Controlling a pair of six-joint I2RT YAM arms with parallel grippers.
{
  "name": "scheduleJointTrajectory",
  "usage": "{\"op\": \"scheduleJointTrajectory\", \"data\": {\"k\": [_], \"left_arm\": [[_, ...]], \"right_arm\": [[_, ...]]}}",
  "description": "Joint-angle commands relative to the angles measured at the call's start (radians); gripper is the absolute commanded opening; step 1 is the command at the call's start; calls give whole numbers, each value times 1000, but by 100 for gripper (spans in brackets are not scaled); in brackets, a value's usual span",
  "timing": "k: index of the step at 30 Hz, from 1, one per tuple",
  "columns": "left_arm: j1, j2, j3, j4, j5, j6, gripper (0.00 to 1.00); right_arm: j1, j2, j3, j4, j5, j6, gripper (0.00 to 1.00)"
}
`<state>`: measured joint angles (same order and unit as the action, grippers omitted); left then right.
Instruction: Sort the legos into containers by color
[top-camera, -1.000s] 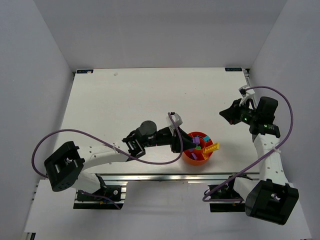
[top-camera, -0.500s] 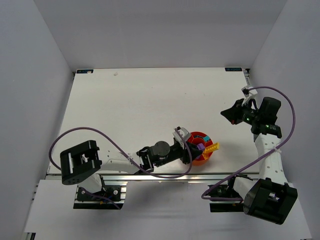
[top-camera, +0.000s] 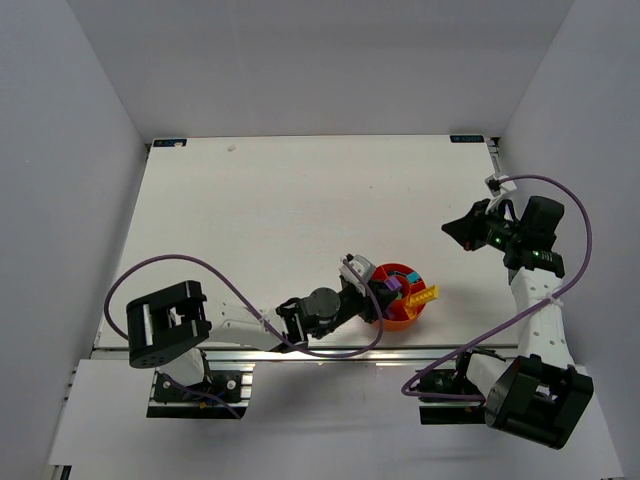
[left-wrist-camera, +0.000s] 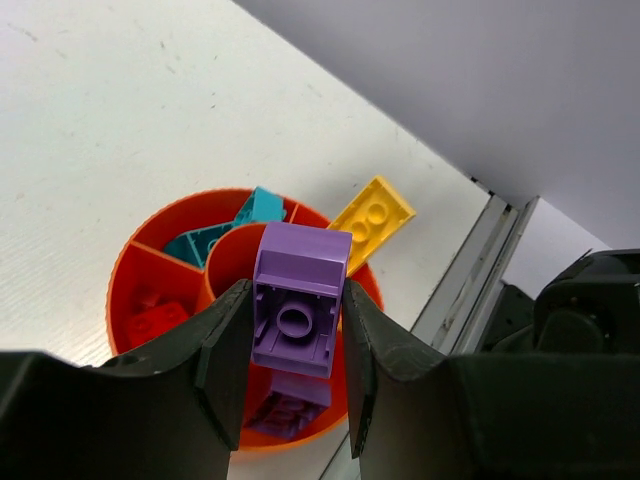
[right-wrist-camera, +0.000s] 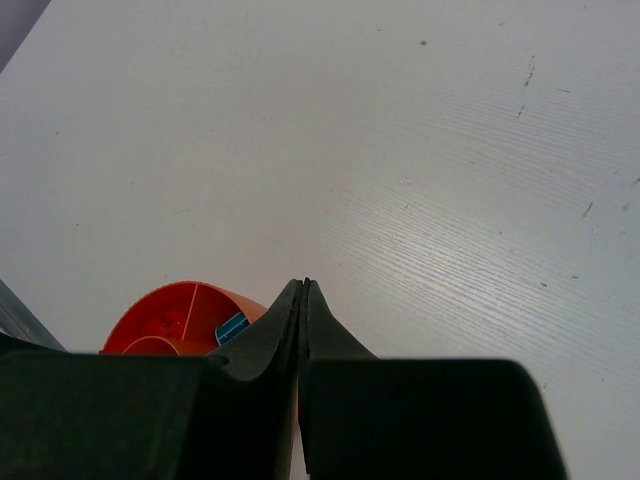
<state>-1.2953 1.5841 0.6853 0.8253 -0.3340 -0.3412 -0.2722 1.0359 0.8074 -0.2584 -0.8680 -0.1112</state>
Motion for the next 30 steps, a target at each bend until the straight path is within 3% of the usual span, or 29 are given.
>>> {"op": "scheduleJointTrajectory", "data": {"k": [1,9,16,25,30], "left_arm": [[-16,-7,-26,41,-36,-1,0],[-25,-7,-44,43,-60,-4,0],[-35,2,-58,44,-65,-16,10],[-44,-13,-75,26,-91,-18,35],[-44,-9,-64,14,-96,-12,54]], "right_arm": [[-9,0,3,33,-29,1,0],[-12,6,1,28,-39,-2,0],[-12,7,1,27,-43,-4,0],[-15,10,4,25,-52,-5,0],[-13,13,1,24,-57,-7,0]]}}
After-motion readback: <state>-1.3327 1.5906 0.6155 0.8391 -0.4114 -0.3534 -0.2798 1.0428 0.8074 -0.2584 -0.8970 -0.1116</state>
